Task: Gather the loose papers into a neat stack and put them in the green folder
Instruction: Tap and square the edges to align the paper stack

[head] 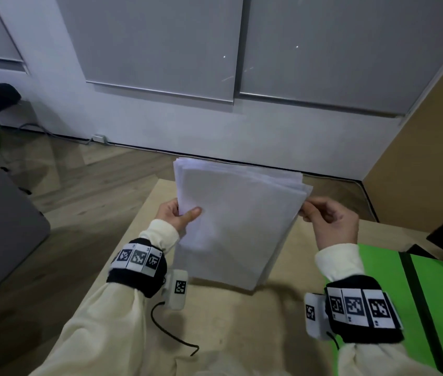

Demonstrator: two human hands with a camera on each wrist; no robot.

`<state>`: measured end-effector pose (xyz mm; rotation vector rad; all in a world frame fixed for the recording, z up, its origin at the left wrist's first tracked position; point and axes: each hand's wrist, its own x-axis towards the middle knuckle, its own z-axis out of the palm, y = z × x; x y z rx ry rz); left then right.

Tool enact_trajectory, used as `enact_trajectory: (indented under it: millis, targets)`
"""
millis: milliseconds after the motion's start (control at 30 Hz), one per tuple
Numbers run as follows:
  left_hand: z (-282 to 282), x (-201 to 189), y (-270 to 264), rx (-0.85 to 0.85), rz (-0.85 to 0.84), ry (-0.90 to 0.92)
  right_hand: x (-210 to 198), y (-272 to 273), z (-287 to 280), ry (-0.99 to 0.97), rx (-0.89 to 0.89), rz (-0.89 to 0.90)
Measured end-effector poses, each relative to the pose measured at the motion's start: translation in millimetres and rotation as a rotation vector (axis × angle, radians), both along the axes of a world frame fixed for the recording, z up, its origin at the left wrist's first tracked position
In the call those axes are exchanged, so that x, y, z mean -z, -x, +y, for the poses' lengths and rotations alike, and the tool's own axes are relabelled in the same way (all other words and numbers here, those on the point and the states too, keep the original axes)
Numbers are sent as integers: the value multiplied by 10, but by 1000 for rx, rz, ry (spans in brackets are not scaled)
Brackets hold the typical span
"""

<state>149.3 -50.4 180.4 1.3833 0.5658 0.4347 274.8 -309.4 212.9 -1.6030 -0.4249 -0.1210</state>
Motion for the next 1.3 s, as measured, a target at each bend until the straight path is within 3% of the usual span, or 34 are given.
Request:
enact_trajectory:
  millis: [67, 167, 233, 300, 500, 667, 800, 933, 1133, 1300]
  targets:
    - [-11, 87, 17, -35, 23, 0, 25, 26, 13, 50, -36, -10]
    - [-29, 185, 42, -91, 46, 13, 115, 39, -66, 284, -173, -46]
    - [-30, 214, 50, -112, 49, 31, 179, 57, -104, 430, -353, 49]
    - [-46, 195, 54, -91, 45, 46, 292, 60, -62, 454, -448, 191]
    - [-105, 94, 12, 13, 2, 55, 350, 20, 268, 143, -224, 356]
    - [-159, -117, -112, -50, -52, -5, 63, 46, 475, -50, 123, 112]
    - [-189, -190, -128, -109, -44, -126, -65, 103, 440, -96, 114, 106]
    - [-288, -162, -121, -73, 44, -163, 80, 123, 468, -76, 113, 304]
    - [-380, -373, -238, -202, -75, 58, 39, 107, 466, -177, 145, 313]
    - [-524, -398, -284, -346, -80, 53, 20, 102, 505, -260, 252, 221]
